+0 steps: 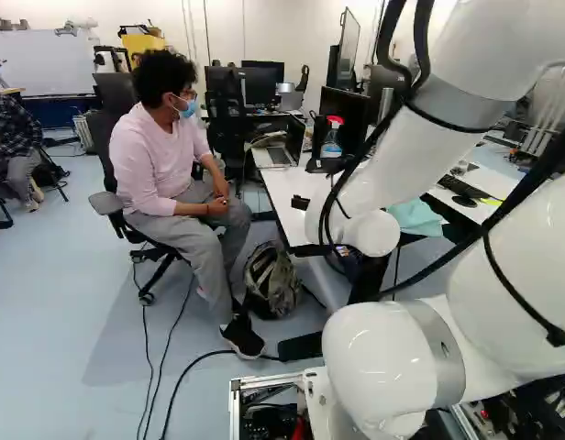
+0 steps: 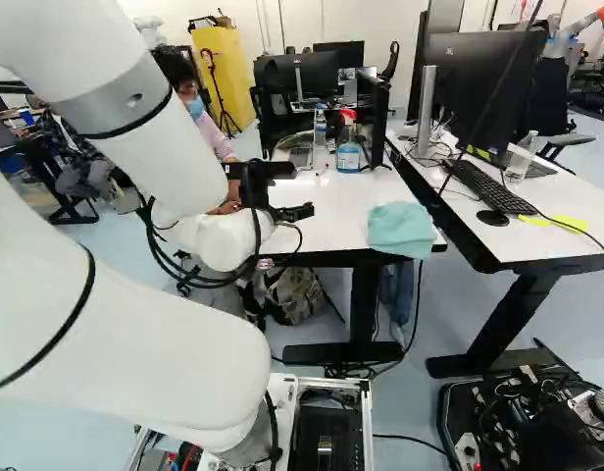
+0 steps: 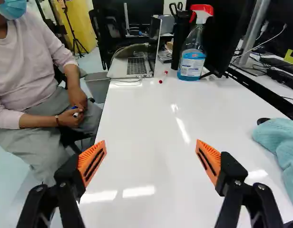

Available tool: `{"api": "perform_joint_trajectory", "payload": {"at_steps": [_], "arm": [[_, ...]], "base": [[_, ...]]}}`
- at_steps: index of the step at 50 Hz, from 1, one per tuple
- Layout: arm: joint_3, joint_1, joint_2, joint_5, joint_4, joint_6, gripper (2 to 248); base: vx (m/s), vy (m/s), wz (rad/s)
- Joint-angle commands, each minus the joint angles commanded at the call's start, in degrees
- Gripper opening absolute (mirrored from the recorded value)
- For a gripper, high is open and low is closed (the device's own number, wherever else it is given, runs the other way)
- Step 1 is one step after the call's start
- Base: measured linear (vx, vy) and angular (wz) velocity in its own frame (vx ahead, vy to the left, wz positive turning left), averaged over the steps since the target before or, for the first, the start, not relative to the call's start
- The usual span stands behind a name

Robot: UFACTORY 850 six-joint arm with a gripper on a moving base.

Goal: Clean the table with the green towel

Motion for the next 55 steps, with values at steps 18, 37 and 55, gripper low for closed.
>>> {"api": "perform_joint_trajectory", "payload": {"at_steps": [18, 37, 55], "arm": [[2.1, 1.5, 0.8, 2.8, 0.0, 0.0, 247], [2.6, 1.9, 1.0, 3.5, 0.0, 0.0, 247], [2.6, 1.9, 1.0, 3.5, 0.0, 0.0, 247]], "base": [[0.0, 0.0, 0.0], [0.0, 0.0, 0.0], [0.0, 0.0, 0.0]]}}
